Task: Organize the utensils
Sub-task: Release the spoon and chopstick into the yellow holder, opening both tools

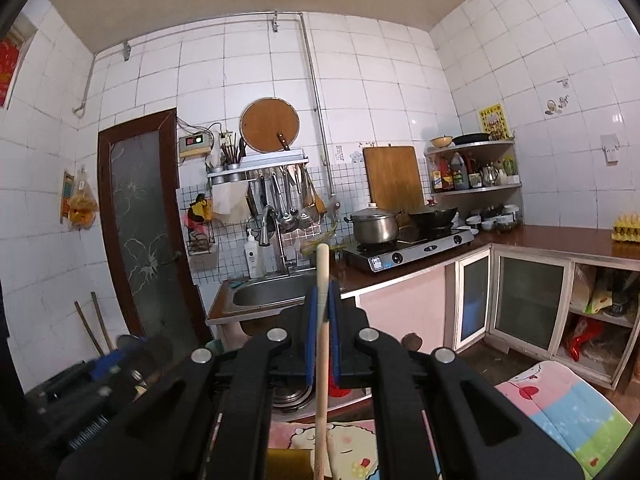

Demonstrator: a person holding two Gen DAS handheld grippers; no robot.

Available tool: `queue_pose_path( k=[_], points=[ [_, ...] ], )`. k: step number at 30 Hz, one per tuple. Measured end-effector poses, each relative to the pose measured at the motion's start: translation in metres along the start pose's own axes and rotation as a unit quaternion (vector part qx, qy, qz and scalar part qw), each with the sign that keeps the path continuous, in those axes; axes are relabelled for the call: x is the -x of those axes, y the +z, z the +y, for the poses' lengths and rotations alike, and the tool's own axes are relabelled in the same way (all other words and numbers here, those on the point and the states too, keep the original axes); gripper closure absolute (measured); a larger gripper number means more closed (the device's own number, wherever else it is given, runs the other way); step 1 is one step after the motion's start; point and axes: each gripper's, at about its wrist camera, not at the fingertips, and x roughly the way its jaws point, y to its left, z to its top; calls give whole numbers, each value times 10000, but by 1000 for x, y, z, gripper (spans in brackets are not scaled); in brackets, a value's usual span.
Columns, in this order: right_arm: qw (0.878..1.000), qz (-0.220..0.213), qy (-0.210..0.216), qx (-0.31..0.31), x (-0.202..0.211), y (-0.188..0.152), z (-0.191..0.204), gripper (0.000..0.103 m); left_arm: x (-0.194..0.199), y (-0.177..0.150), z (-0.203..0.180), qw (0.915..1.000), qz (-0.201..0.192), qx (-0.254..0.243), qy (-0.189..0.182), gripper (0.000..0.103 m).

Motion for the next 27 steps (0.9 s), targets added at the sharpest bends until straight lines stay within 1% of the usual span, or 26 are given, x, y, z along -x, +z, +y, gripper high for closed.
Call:
queue_pose_path(
  k=[2, 5, 11, 12, 13, 14, 15, 16, 17, 18, 20, 23, 25, 27],
  points=[
    [10000, 5, -21, 40, -6, -12, 0, 97, -8, -11, 4, 10000, 71, 4, 14, 72],
    [9999, 136, 16, 23, -17, -26, -2, 97, -12, -28, 6, 9999, 97, -97, 100, 73],
    [9975, 682, 48, 151, -22, -62, -5, 97, -18, -52, 18, 9989, 412, -82, 227, 73],
    [9968, 776, 45, 189, -20, -67, -6, 96, -17, -53, 20, 9984, 488, -89, 266, 73],
    [9970, 750, 45, 195, -15, -68, -7, 94, -16, -54, 23, 9981, 529, -88, 298, 73],
    [9967, 780, 35, 206, -10, -67, -7, 90, -12, -54, 25, 9979, 551, -85, 326, 70],
    [9959, 878, 28, 201, -6, -64, -6, 67, -7, -53, 27, 9975, 596, -106, 356, 66],
    [9949, 993, 3, 184, -3, -61, -7, 44, 0, -51, 29, 9968, 669, -160, 411, 52],
    [9944, 1040, -35, 184, 3, -58, -7, 41, 7, -49, 30, 9965, 648, -202, 482, 42],
    [9942, 1047, -56, 219, 8, -57, -9, 42, 19, -46, 32, 9961, 581, -280, 600, 38],
    [9934, 1101, -126, 283, 18, -51, -9, 42, 36, -40, 35, 9944, 591, -378, 786, 19],
    [9918, 1246, -169, 250, 42, -42, -11, 40, 64, -35, 42, 9924, 695, -417, 930, 11],
    [9910, 1289, -210, 305, 58, -41, -10, 34, 82, -34, 47, 9912, 737, -425, 1012, 6],
    [9899, 1328, -286, 394, 75, -42, -10, 33, 98, -36, 52, 9898, 803, -409, 1107, 5]
  ],
)
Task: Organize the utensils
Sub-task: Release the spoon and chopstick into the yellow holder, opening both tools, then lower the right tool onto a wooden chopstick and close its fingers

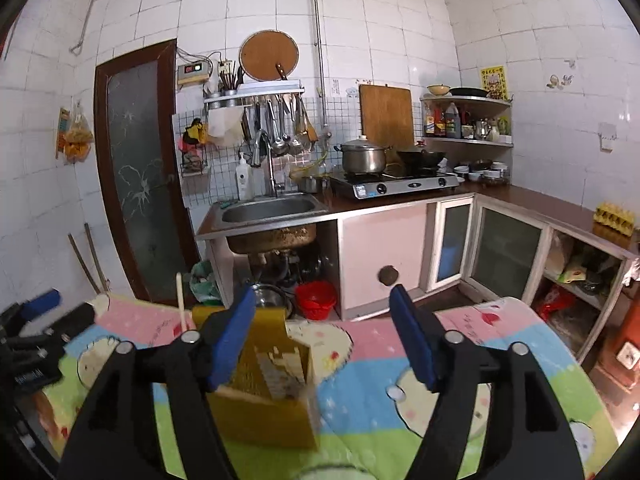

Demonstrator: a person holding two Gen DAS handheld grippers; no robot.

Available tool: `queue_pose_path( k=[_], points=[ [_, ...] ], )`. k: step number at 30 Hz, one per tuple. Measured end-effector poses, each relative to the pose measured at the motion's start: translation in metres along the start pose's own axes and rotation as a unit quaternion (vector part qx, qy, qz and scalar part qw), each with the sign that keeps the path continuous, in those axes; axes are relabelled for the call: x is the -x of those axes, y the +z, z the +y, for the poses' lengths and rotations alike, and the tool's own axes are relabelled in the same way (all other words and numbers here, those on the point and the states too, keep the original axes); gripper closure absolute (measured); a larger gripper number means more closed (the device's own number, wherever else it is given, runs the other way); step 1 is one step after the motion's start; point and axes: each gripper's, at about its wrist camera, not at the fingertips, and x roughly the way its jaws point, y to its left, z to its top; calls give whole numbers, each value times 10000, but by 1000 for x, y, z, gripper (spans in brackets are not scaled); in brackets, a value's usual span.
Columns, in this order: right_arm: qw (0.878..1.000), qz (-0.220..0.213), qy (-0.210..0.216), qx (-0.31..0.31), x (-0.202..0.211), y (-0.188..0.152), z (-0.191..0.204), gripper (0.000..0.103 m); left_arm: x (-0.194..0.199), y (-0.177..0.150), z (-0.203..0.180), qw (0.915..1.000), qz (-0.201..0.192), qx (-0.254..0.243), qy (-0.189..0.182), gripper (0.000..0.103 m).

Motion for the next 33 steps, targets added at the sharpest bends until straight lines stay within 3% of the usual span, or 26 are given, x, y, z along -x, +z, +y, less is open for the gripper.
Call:
queue_pose_path(
  k=[8, 20, 28, 29, 31, 33],
  points=[
    [9981, 582, -194, -3, 40, -51, 2, 33, 27, -48, 25, 9972, 689, 267, 139, 5],
    [9844, 1722, -303, -215, 28, -173, 6, 33, 13, -146, 21, 9833, 1780, 291, 261, 5],
    [9764, 2132, -346, -91, 12, -196, 20, 34, -2, -178, 12, 9715, 2316, 323, 387, 5],
    [9750, 2196, -340, -34, 9, -198, 23, 36, -4, -180, 11, 9704, 2361, 335, 371, 5],
    [9704, 2393, -333, 72, 1, -202, 30, 51, -8, -185, 10, 9689, 2425, 335, 358, 5],
    [9655, 2586, -288, 85, -7, -207, 33, 59, -9, -188, 7, 9681, 2457, 299, 385, 5]
  ],
)
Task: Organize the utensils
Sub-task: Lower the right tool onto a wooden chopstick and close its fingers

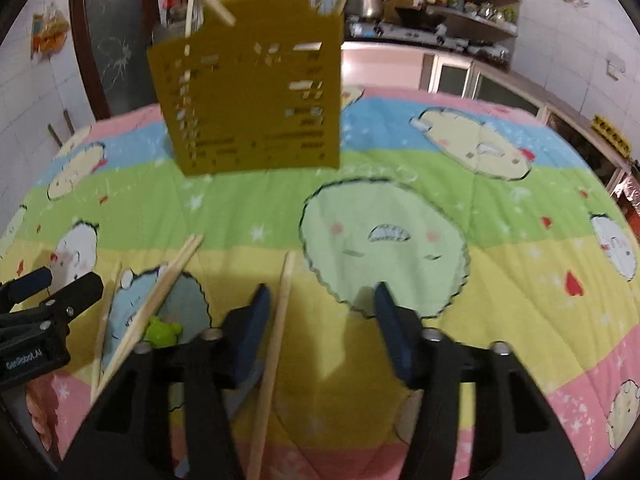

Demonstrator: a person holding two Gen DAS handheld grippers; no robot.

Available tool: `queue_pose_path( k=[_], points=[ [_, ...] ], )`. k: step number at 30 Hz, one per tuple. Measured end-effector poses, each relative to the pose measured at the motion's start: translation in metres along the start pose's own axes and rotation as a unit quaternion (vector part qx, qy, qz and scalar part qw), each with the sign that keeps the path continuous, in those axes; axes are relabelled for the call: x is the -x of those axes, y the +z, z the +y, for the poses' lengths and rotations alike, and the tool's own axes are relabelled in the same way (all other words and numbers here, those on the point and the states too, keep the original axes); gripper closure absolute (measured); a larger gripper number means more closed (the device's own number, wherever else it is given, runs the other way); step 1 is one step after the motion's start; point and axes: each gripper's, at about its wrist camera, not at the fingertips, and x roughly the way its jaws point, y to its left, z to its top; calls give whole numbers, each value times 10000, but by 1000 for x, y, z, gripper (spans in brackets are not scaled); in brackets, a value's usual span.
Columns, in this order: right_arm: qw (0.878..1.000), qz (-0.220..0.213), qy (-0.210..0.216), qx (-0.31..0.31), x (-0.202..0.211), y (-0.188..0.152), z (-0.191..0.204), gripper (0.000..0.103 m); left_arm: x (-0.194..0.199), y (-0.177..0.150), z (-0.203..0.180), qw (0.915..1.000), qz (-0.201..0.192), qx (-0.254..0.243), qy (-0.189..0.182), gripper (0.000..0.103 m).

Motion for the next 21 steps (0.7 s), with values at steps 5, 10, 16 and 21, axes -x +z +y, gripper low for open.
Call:
queue_pose_path(
  k=[5, 10, 16, 21],
  points=[
    [9999, 157, 18, 30, -7, 2, 7, 81, -7, -4, -6, 9999, 145, -69, 26, 6],
    [9998, 158, 51, 128, -4, 3, 10, 95, -7, -7, -13, 9996, 202, -179, 27, 11],
    [9998, 161, 65, -26, 3, -1, -12, 97, -6, -9, -21, 9996, 218, -189, 36, 23],
    [9996, 167, 97, -182, 6, -5, -32, 96, -9, -8, -31, 9995, 235, -222, 53, 33]
  ],
)
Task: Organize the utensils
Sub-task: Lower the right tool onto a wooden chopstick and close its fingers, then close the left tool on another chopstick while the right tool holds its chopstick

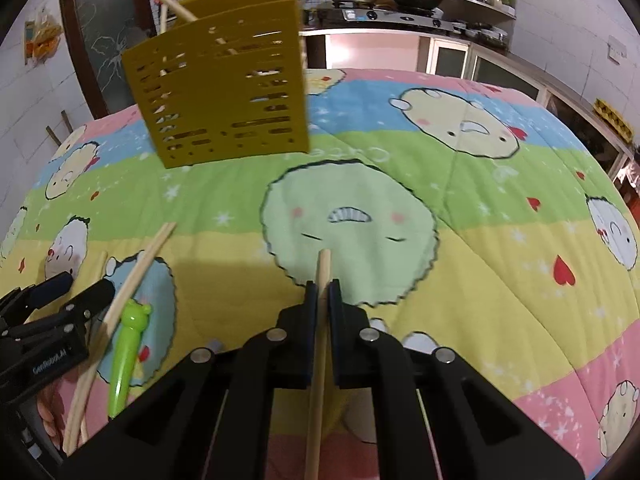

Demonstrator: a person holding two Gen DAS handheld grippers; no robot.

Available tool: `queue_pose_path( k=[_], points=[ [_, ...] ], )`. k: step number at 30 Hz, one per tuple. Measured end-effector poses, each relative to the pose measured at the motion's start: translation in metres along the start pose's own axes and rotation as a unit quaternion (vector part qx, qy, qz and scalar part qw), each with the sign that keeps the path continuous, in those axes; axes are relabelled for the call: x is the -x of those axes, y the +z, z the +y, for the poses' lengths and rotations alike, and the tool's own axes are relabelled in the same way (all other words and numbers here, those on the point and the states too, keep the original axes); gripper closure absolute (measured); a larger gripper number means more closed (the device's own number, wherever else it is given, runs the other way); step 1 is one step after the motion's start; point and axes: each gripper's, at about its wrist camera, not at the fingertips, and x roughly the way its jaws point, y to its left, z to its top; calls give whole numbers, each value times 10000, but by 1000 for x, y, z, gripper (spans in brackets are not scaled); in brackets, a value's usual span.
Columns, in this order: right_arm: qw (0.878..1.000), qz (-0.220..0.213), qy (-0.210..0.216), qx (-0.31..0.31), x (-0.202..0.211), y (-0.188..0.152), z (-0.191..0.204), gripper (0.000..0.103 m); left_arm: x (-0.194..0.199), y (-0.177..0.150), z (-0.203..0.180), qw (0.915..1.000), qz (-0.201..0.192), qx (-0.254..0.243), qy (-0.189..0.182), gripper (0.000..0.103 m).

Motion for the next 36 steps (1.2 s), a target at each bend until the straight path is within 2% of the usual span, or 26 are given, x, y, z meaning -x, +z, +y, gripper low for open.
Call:
queue_pose_path(
  k=[8, 16, 18, 22, 29, 36],
  points=[
    [9999, -99, -42, 9, -2, -5, 0, 96, 1, 0, 0, 10000, -33, -30, 76, 58],
    [9999, -94, -52, 34, -3, -4, 0, 96, -4, 8, 0, 9999, 16, 36, 124, 69],
    [9999, -104, -30, 20, -3, -4, -1, 96, -4, 8, -1, 9999, -14, 39, 130, 75],
    [9999, -127, 61, -62, -2, -5, -4, 96, -1, 6, -1, 10000, -54, 51, 38, 95],
    [9997, -172, 97, -113, -1, -6, -6, 96, 2, 4, -4, 9999, -98, -12, 128, 96],
    [9996, -183, 142, -152, -1, -4, -8, 96, 11, 8, 0, 9998, -175, 97, 68, 96]
  ],
)
